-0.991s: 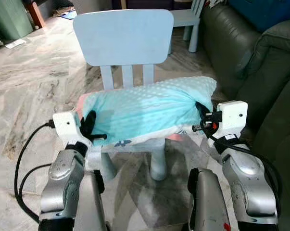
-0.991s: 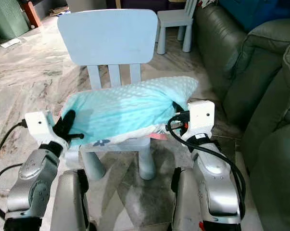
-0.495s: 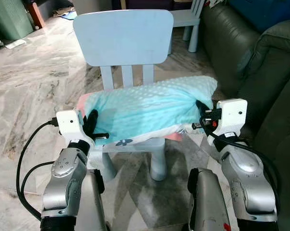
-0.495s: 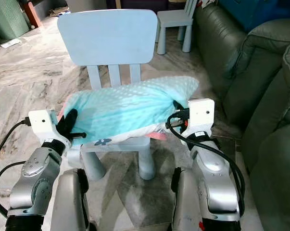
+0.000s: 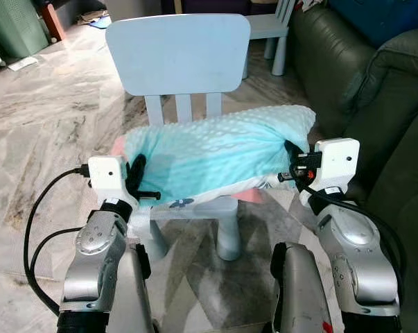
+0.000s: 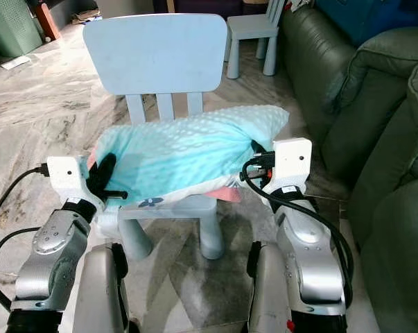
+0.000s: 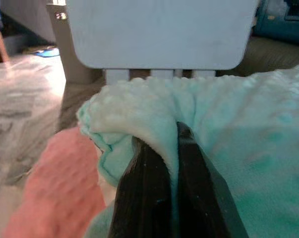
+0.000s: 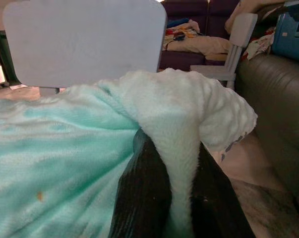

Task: Move the pillow to the sofa

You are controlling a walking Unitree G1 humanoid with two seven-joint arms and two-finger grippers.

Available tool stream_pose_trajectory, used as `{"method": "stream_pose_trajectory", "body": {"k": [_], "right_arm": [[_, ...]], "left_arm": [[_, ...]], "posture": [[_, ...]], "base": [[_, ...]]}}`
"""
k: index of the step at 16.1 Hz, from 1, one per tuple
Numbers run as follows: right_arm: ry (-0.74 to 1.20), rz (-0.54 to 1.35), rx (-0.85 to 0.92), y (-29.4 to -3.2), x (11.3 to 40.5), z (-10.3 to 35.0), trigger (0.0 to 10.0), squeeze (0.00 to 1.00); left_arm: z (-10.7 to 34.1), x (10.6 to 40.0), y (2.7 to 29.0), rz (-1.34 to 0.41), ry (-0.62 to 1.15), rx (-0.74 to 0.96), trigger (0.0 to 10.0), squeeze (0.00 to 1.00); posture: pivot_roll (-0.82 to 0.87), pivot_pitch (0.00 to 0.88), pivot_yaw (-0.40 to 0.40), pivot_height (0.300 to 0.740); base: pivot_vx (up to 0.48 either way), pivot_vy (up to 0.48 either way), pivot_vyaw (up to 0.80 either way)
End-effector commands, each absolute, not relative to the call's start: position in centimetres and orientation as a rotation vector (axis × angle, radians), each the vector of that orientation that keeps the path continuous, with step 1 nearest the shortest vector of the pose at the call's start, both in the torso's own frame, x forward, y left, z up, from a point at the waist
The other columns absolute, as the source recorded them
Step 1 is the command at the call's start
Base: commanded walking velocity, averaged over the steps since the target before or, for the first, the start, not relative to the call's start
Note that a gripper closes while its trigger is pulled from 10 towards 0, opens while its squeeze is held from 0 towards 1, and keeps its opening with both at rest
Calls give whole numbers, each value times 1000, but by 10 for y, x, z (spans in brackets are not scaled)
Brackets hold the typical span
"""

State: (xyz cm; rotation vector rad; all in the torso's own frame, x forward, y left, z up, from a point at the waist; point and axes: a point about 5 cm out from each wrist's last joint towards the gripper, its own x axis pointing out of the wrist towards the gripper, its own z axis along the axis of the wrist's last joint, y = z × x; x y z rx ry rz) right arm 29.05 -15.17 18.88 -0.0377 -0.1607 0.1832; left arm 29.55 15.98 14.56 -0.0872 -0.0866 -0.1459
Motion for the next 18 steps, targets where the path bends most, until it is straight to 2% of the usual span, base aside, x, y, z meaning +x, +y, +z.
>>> {"method": "stream_pose_trajectory", "body": {"k": [1,3,7,18], "right_arm": [[-192,184,-29,-151,291,197,10000,0],[-191,185,-29,-150,291,197,10000,0],[-198,185,-35,-151,292,198,10000,0],[-192,189,-34,-150,295,198,10000,0]], "left_arm": [[152,295,159,-160,-120,-63,10000,0],[151,295,159,-161,-119,-62,10000,0],[150,296,157,-163,-122,-60,10000,0],[148,298,159,-140,-125,-67,10000,0]], "posture": [[-72,0,41,403],[-72,0,41,403],[-71,0,36,440],[-72,0,32,579]], "base": [[0,0,0],[0,0,0],[0,0,0],[0,0,0]]}}
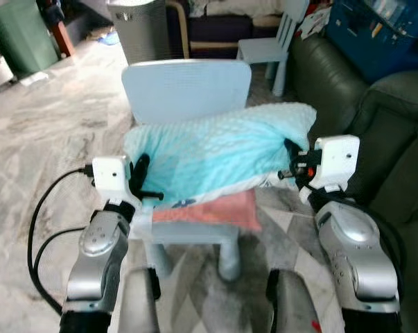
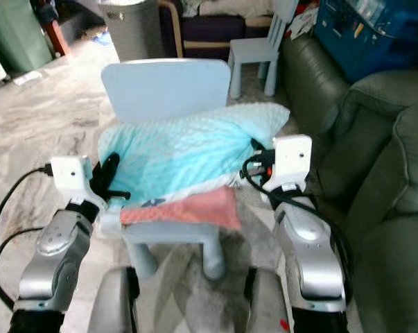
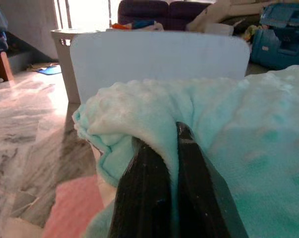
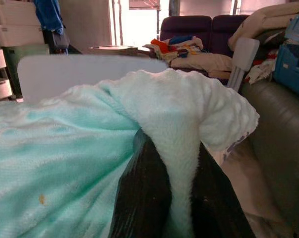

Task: Move the pillow to the sofa

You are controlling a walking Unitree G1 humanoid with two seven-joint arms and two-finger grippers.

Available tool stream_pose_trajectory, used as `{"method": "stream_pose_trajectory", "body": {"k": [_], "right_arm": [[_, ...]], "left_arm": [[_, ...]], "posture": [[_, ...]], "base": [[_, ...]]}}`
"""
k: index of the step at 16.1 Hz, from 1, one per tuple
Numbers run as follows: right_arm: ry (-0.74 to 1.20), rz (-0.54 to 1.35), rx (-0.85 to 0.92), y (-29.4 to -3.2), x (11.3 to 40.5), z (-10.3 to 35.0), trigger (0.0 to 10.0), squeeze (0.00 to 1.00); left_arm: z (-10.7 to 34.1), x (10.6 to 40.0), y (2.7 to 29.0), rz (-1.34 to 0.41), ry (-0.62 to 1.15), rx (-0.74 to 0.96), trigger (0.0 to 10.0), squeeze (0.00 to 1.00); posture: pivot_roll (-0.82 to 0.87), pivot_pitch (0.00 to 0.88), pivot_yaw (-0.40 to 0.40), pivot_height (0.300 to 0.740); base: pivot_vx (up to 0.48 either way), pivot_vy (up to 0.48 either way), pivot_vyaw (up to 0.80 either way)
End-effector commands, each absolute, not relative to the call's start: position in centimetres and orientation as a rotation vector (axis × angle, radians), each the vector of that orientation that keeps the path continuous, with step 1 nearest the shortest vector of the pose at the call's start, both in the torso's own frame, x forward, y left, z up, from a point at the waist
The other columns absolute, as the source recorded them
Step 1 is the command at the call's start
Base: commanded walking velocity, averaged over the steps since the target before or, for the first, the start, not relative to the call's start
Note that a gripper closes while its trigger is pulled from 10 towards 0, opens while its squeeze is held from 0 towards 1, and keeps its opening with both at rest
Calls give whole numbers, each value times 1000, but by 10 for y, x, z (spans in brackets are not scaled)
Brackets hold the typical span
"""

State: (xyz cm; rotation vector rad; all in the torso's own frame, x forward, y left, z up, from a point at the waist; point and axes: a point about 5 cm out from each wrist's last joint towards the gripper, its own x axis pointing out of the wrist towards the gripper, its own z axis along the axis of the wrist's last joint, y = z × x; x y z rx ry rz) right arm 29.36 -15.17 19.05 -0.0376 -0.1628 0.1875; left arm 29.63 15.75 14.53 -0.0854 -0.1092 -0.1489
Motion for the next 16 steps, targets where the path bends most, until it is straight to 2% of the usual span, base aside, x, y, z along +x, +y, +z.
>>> {"method": "stream_pose_trajectory", "body": {"k": [1,13,16], "right_arm": [[-193,189,-34,-150,295,198,10000,0],[-204,189,-32,-151,298,201,10000,0],[-211,189,-31,-150,300,203,10000,0]], "left_arm": [[148,298,158,-140,-126,-66,10000,0],[149,301,157,-146,-136,-64,10000,0],[149,303,156,-147,-141,-65,10000,0]], "posture": [[-73,0,34,589],[-75,0,33,738],[-76,0,33,740]], "base": [[0,0,0],[0,0,0],[0,0,0]]}}
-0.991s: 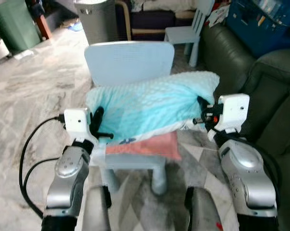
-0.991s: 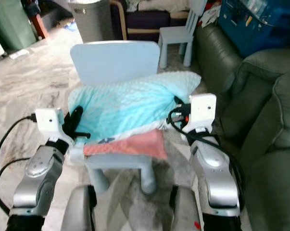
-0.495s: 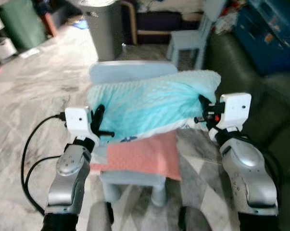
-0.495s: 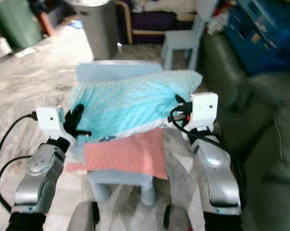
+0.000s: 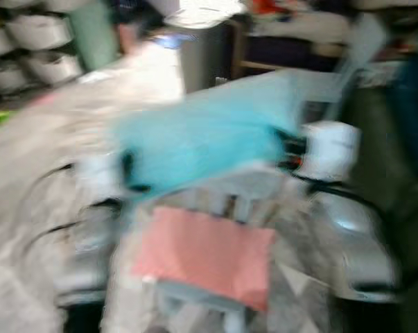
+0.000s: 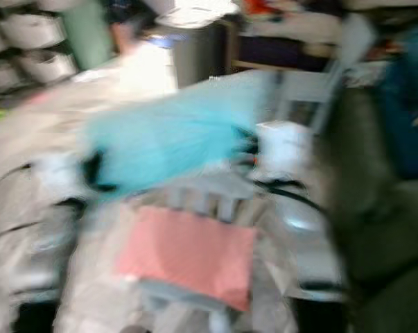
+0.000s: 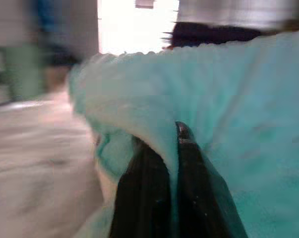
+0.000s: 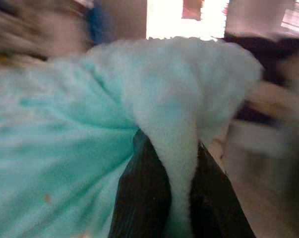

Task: Move the pillow to the sofa

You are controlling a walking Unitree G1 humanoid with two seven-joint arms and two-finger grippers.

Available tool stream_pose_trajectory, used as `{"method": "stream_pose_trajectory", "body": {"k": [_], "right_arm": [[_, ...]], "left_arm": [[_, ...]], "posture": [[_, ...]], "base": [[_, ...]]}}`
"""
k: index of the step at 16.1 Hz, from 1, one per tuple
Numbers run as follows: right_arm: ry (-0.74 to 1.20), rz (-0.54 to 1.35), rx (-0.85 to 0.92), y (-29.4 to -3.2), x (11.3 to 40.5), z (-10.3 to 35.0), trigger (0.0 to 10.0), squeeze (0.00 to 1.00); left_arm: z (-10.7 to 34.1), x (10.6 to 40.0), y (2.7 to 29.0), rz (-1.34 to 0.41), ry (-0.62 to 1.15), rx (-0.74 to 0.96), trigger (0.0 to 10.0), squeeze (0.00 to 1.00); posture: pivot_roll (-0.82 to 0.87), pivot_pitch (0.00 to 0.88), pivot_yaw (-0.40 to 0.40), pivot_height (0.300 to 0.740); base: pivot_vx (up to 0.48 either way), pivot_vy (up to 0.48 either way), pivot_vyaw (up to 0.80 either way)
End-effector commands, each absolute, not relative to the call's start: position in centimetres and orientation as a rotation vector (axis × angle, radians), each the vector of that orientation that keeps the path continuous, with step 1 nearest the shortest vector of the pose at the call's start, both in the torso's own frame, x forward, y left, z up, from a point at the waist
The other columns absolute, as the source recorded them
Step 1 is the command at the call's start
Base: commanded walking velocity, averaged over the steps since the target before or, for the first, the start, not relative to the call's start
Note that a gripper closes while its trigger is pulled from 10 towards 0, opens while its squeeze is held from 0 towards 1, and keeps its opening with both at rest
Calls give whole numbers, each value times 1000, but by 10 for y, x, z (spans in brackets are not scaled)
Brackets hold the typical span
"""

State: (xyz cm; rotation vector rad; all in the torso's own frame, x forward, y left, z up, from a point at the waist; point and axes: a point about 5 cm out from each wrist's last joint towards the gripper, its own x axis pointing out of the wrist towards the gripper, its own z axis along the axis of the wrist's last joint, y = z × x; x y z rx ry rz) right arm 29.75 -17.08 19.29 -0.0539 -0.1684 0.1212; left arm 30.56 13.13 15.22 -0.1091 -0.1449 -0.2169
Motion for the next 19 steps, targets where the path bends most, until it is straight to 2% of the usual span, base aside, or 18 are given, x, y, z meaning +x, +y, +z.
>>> {"method": "stream_pose_trajectory", "body": {"k": [1,10,19], "right_arm": [[-213,188,-29,-150,300,203,10000,0],[-221,191,-20,-148,301,205,10000,0],[-199,191,-11,-148,299,203,10000,0]], "left_arm": [[149,303,156,-148,-139,-65,10000,0],[146,303,151,-156,-124,-62,10000,0],[142,303,150,-146,-52,-132,10000,0]], "posture": [[-76,0,33,740],[-75,0,35,740],[-78,0,28,740]], "base": [[0,0,0],[0,0,0],[0,0,0]]}}
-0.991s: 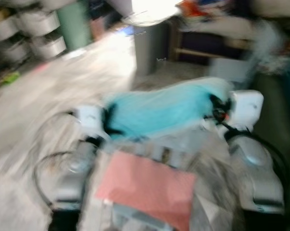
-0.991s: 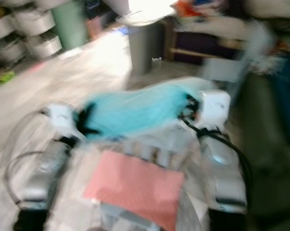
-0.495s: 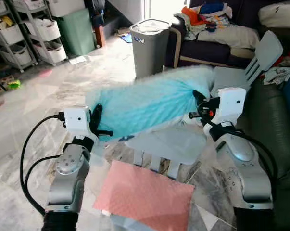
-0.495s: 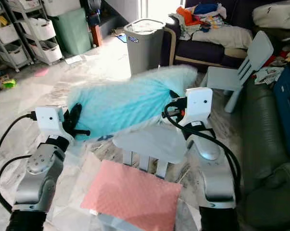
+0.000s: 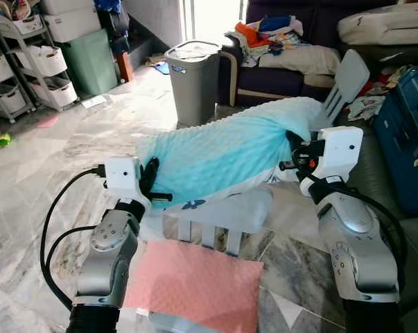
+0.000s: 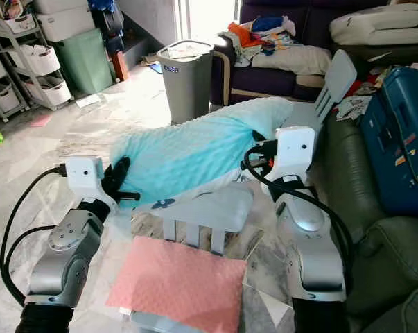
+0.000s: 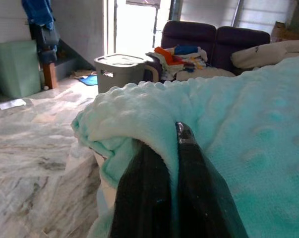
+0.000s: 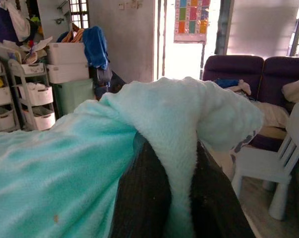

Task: Move the pillow to the sofa

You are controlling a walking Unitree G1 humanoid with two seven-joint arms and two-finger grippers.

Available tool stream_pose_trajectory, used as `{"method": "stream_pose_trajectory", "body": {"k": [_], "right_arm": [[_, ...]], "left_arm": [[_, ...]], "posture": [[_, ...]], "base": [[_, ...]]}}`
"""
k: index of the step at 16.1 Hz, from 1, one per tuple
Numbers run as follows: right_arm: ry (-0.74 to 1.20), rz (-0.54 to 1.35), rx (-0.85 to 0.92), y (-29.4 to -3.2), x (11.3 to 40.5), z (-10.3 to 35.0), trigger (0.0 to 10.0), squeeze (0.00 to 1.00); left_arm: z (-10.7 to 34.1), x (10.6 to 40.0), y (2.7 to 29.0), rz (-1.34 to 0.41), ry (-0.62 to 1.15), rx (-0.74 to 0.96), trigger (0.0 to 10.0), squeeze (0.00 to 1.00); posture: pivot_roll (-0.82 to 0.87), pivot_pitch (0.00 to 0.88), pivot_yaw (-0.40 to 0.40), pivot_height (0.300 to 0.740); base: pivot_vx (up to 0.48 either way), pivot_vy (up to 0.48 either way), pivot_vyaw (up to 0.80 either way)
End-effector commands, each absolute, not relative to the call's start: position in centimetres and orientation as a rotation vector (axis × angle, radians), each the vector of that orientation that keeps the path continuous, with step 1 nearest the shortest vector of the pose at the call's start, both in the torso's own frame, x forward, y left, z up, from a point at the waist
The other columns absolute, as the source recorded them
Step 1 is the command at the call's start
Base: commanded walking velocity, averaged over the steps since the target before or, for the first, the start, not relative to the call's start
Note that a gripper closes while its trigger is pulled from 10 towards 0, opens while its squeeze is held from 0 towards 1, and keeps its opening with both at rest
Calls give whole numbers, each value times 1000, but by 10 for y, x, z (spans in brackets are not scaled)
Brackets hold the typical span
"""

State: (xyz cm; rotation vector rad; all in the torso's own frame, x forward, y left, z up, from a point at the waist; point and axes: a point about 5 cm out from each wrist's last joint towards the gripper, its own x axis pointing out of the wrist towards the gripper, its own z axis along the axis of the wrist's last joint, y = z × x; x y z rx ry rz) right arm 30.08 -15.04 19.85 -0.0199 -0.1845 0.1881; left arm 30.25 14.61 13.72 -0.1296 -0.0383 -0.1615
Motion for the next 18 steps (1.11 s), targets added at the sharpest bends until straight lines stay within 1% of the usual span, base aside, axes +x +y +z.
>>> {"method": "stream_pose_trajectory", "body": {"k": [1,5,9,10,12,18], "right_arm": [[-196,194,-8,-148,299,202,10000,0],[-182,199,1,-147,299,201,10000,0],[-173,201,-6,-149,299,200,10000,0],[-171,204,-7,-149,299,200,10000,0],[-170,208,-8,-149,299,200,10000,0],[-164,215,-17,-149,299,200,10000,0]], "left_arm": [[142,302,150,-149,-50,-136,10000,0],[140,301,149,-154,-34,-151,10000,0],[139,301,148,-157,-20,-164,10000,0],[139,301,147,-157,-18,-167,10000,0],[138,301,146,-159,-14,-172,10000,0],[136,300,145,-160,-5,-178,10000,0]], "posture": [[-78,0,28,740],[-82,0,26,740],[-85,0,20,740],[-86,0,19,740],[-86,0,17,740],[-89,0,9,740]], "base": [[0,0,0],[0,0,0],[0,0,-762],[0,0,0],[0,0,-563],[0,0,0]]}}
